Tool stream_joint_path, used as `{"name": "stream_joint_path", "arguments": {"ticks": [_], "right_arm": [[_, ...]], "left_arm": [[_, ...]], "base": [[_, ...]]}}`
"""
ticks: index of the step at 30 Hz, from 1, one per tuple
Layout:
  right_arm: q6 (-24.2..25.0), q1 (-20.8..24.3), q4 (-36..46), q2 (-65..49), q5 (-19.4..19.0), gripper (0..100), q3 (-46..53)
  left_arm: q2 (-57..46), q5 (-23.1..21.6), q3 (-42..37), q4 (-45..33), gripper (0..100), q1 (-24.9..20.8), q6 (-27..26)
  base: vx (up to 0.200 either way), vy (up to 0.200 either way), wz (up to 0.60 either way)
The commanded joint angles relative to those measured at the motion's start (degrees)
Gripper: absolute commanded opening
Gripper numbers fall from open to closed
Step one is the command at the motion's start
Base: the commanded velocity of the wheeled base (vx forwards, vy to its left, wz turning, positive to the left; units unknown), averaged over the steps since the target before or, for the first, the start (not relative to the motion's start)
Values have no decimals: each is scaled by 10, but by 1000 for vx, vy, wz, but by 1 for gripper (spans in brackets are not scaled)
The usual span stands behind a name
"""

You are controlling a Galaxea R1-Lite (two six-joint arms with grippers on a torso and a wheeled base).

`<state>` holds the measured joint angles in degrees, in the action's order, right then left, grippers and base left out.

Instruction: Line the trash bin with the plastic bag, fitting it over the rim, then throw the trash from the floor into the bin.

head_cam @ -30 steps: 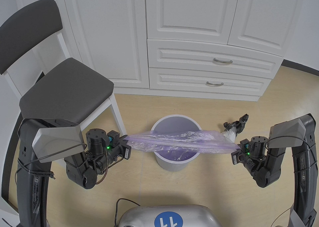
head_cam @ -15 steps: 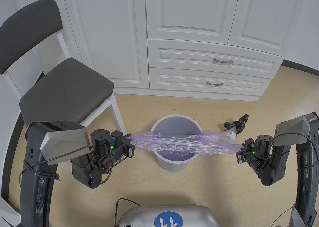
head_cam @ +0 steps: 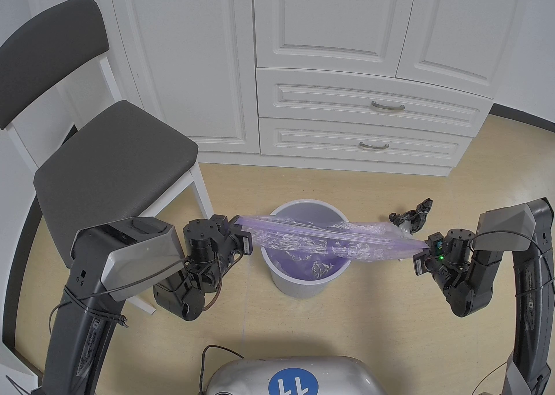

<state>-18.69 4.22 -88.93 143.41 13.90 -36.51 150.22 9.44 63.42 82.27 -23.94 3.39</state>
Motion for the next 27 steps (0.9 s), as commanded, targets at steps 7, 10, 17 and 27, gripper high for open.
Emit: {"name": "stream_joint_path", "arguments": {"ticks": [7,10,17,27], "right_arm": [[-1,0,-11,11,-5,0,12],[-3,8,-11,-10,-10,0,45],[-24,14,-11,-60,-70,0,137],[-95,5,-11,-77,-122,0,213]], "left_arm": [[9,1,-24,4,0,-4,0],[-17,-27,-62,6,0,8,-2],[-66,-144,-172,24,0,43,-44],[-69,-229,-237,41,0,74,-107]], "base": [[0,0,0],[0,0,0],[0,0,0],[0,0,0]]}}
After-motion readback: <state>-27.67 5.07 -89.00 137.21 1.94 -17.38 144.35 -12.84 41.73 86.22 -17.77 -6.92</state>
